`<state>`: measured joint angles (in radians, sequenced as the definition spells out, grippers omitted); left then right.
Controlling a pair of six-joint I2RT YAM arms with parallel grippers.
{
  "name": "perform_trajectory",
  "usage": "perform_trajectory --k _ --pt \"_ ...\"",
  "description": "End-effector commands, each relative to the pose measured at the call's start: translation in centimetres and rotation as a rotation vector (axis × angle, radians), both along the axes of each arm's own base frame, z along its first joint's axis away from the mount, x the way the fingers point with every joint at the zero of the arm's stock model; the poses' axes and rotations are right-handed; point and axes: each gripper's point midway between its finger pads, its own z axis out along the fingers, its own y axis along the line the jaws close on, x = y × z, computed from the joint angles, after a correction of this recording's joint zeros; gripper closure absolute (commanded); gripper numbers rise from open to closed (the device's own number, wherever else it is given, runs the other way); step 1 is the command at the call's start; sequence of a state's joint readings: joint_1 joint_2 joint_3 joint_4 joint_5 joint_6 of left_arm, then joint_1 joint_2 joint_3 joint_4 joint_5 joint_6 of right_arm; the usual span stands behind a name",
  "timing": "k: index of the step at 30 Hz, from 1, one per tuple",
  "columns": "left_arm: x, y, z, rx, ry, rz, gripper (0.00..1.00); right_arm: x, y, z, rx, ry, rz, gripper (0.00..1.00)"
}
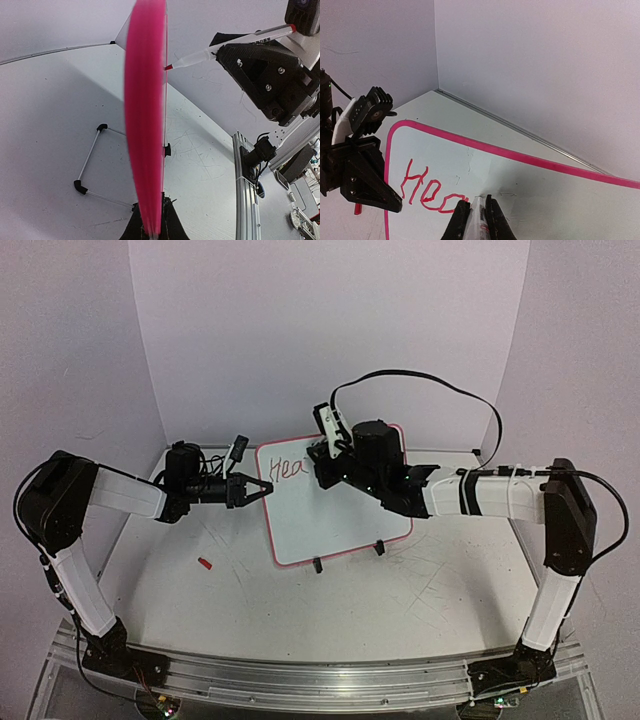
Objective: Write a sentence on the whiteboard
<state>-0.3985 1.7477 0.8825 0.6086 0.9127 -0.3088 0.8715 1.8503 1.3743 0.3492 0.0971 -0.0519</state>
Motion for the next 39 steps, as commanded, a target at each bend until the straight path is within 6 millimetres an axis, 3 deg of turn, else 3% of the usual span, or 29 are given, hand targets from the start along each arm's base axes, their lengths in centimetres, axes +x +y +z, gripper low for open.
perform_trajectory --k 1,25,39 --pt "1.7 0.2 1.0 0.034 -0.126 0.057 1.00 0.1 -0.4 0.7 0.023 -0.009 -0.030 1.00" --pt "1.6 0.3 1.1 0.035 -0.129 0.059 1.00 -1.6 -0.5 -2.5 0.032 0.100 -0.003 1.00" --pt "1.5 0.4 1.1 0.036 -0.132 0.060 1.00 0.2 -0.3 -0.5 0.050 0.042 -0.068 1.00"
